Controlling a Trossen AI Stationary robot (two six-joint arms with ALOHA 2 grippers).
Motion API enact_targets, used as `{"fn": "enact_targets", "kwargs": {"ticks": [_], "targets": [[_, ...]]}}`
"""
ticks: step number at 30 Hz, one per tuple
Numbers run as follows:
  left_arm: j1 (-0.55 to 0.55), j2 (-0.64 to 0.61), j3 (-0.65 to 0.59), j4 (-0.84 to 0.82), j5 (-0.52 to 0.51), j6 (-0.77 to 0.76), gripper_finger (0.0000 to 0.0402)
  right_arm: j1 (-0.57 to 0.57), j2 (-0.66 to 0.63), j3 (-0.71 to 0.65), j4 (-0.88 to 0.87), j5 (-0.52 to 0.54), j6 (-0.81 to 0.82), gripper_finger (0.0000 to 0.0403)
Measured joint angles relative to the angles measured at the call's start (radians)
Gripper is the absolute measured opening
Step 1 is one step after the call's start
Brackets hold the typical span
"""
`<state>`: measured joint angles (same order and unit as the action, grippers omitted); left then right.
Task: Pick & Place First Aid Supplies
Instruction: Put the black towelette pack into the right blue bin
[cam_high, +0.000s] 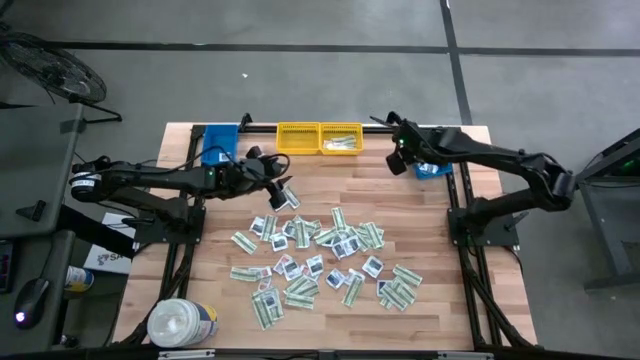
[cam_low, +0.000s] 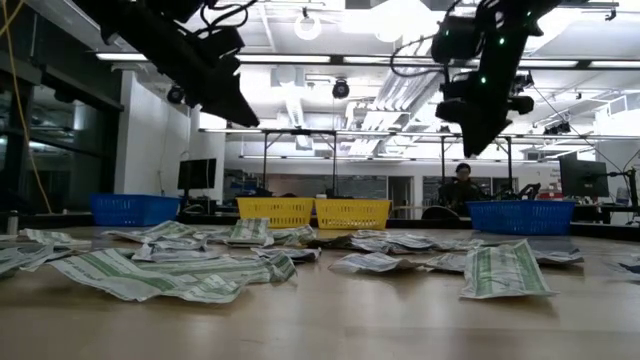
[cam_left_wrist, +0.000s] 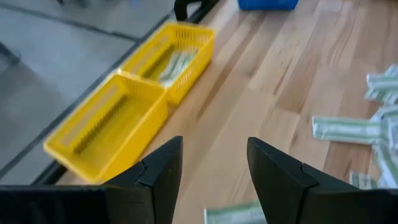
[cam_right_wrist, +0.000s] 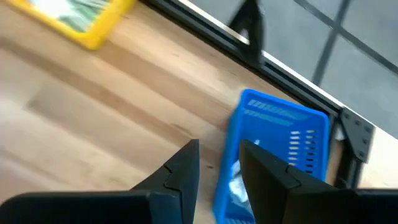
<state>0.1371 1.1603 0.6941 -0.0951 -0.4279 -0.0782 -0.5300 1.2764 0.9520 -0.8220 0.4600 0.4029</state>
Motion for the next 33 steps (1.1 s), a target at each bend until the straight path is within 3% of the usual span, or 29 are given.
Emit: {"fn": "enact_targets", "kwargs": {"ticks": [8, 18, 25, 33], "targets": [[0.023, 0.000, 0.000, -0.158, 0.022, -0.156, 0.0177, 0.167, -0.013, 0.000, 0.066, 0.008, 0.001, 0.0108], [0.264, 0.064, 0.000, -0.264, 0.433, -0.276, 0.0177, 0.348, -0.013, 0.000, 0.164, 0.070, 0.012, 0.0108], [0.357, 0.192, 0.000, -0.290, 0.591, -0.275, 0.0177, 0.443, -0.013, 0.000, 0.173, 0.104, 0.018, 0.0108], [0.388, 0.290, 0.000, -0.291, 0.588, -0.273, 0.0177, 0.499, -0.013, 0.000, 0.176, 0.145, 0.019, 0.0108]]}}
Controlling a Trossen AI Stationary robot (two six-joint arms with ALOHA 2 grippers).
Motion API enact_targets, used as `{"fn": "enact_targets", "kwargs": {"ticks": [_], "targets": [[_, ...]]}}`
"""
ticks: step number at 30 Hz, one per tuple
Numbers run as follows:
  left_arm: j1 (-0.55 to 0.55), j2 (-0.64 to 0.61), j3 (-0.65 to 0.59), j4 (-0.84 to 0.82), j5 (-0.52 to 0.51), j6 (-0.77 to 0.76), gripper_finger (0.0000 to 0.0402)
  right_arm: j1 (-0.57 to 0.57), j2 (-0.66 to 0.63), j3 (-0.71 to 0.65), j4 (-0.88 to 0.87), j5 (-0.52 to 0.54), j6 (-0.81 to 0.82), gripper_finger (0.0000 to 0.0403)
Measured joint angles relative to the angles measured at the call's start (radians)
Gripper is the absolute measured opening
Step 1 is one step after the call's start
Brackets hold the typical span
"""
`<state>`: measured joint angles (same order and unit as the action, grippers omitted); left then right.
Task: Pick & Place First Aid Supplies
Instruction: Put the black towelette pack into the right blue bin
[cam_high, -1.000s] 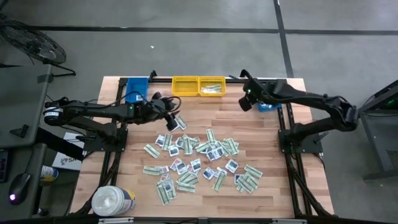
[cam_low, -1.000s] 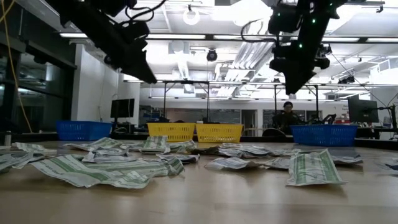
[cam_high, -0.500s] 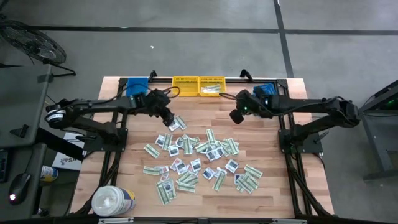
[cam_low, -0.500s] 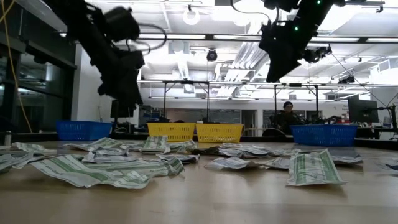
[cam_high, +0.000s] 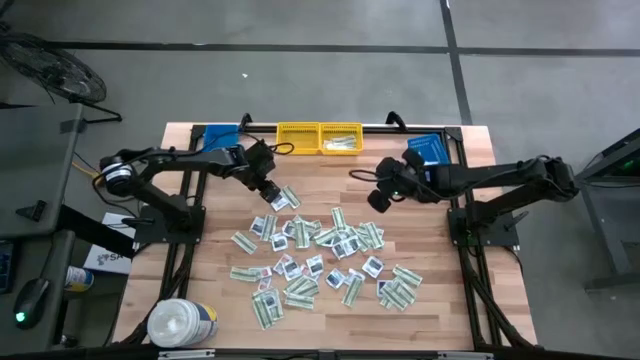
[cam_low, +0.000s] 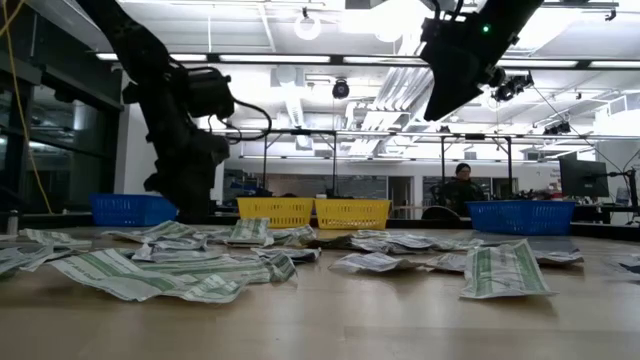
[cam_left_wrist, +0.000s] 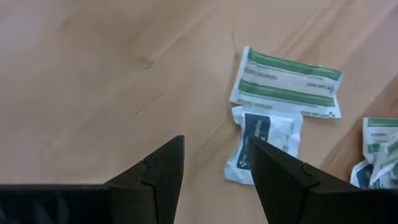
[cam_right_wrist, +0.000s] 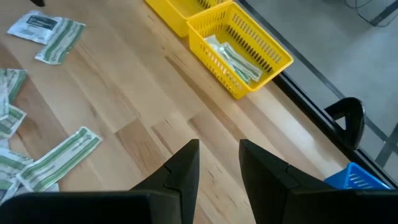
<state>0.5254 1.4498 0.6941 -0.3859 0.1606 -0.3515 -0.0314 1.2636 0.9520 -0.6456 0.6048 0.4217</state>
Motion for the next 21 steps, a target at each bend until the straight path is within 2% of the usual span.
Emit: {"fn": "enact_targets", "kwargs": {"ticks": [6, 13, 21], "targets": [[-0.001, 0.008, 0.000, -0.014, 0.044, 0.006, 0.0177, 0.008, 0.000, 0.000, 0.000, -0.002, 0.000, 0.0108], [-0.001, 0.012, 0.000, -0.032, 0.047, 0.006, 0.0177, 0.008, 0.000, 0.000, 0.000, -0.005, -0.003, 0.0108], [0.002, 0.118, 0.006, -0.020, 0.101, 0.024, 0.0177, 0.025, 0.000, 0.000, 0.000, -0.002, -0.004, 0.0108]]}}
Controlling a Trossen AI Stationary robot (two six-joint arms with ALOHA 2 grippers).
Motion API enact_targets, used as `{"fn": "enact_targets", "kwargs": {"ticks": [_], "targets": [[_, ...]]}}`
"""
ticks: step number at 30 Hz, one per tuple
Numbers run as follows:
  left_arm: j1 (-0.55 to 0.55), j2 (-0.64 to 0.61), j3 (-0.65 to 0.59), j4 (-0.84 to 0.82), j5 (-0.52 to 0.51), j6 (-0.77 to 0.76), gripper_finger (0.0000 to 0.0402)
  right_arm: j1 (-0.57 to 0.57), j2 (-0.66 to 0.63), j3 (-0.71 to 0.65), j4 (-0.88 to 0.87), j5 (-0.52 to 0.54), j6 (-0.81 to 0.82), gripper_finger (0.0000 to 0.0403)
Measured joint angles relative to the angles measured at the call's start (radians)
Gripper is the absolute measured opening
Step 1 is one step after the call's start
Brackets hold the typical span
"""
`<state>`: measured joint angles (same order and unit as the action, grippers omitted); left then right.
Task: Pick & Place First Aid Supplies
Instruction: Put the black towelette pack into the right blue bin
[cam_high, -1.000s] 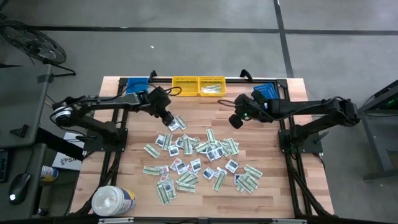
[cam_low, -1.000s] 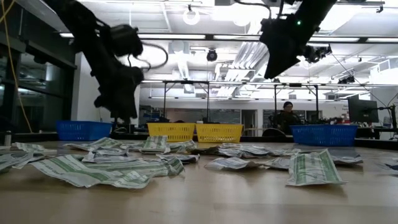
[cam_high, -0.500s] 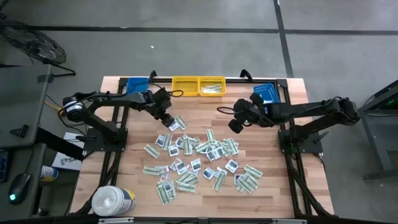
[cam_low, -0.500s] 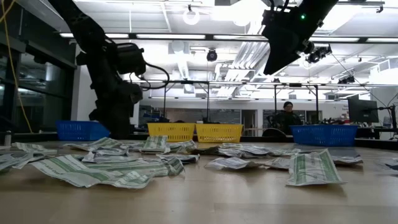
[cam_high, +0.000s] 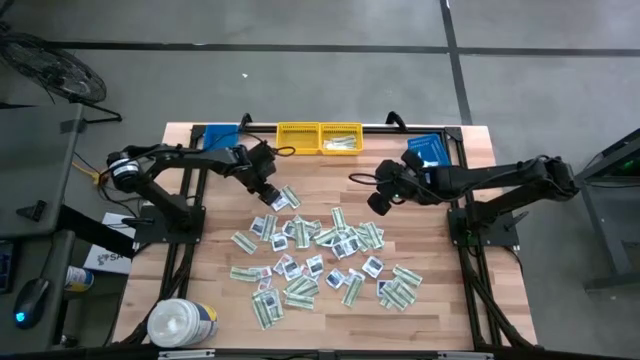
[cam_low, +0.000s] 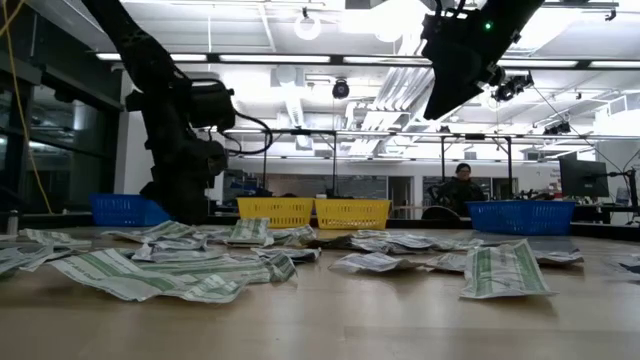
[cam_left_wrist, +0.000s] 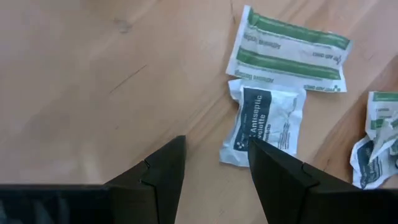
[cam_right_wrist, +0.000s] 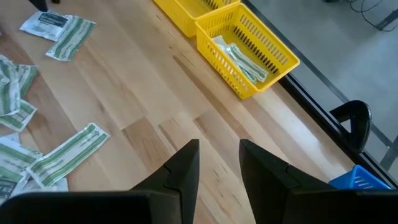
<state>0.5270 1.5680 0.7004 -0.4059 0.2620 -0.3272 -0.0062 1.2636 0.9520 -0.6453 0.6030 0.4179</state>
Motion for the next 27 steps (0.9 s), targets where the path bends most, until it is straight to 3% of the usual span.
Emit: {"fn": "enact_targets", "kwargs": {"ticks": [10, 27], "targets": [[0.063, 0.039, -0.004, 0.043, 0.123, 0.018, 0.0177, 0.036, 0.000, 0.000, 0.000, 0.021, 0.000, 0.0108], [0.056, 0.041, -0.006, 0.015, 0.186, 0.018, 0.0177, 0.042, 0.000, 0.000, -0.005, 0.019, -0.019, 0.0108]]}}
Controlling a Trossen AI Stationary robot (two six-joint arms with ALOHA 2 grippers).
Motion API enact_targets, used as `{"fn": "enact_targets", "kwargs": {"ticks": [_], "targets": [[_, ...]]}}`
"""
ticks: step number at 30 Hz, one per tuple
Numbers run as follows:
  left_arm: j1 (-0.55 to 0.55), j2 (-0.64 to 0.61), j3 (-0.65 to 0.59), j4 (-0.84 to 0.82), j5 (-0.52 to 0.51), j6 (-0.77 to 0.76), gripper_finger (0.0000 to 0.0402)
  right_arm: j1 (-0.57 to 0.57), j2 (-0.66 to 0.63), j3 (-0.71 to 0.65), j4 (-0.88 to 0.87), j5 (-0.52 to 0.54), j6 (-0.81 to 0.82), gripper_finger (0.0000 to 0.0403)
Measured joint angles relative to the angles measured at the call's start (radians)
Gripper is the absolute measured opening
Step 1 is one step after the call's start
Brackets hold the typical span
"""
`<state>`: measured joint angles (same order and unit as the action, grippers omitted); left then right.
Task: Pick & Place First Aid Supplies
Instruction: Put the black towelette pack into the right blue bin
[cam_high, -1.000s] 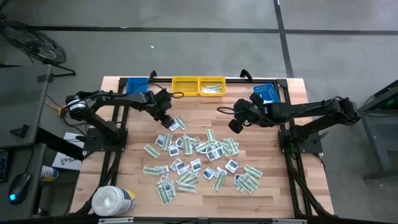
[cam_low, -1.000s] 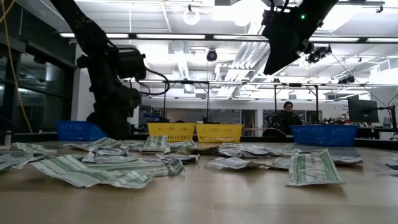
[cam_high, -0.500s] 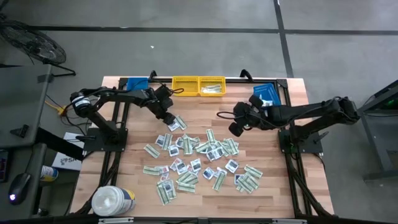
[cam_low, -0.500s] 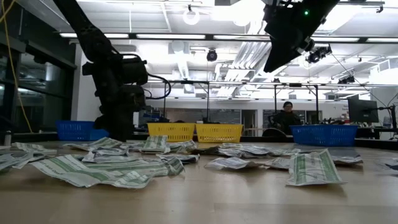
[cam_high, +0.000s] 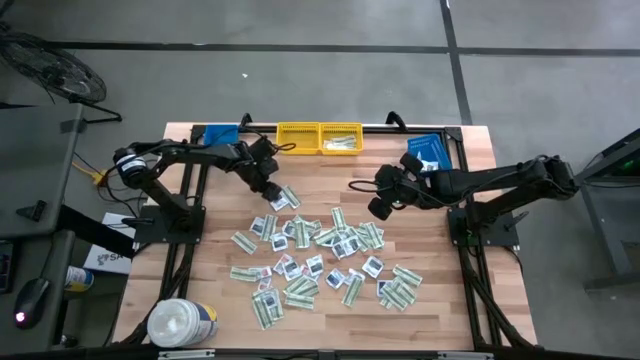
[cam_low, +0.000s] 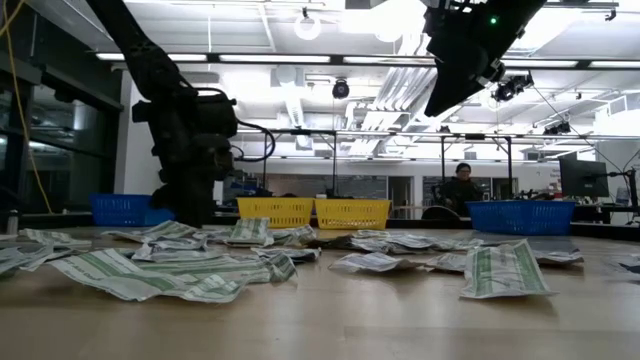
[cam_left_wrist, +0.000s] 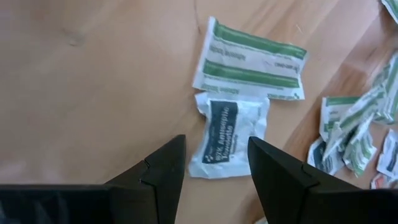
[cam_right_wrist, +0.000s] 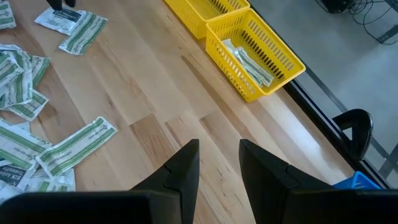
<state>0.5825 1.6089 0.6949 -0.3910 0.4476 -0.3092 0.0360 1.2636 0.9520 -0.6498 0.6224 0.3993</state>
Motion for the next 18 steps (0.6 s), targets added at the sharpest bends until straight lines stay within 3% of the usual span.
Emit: {"fn": "enact_targets", "kwargs": {"ticks": [14, 18], "targets": [[-0.033, 0.053, 0.001, 0.011, 0.069, -0.007, 0.0177, 0.000, 0.000, 0.000, -0.003, -0.016, 0.001, 0.0108], [-0.033, 0.057, 0.000, 0.027, 0.069, -0.010, 0.0159, 0.000, 0.000, 0.000, -0.004, -0.027, 0.001, 0.0108]]}}
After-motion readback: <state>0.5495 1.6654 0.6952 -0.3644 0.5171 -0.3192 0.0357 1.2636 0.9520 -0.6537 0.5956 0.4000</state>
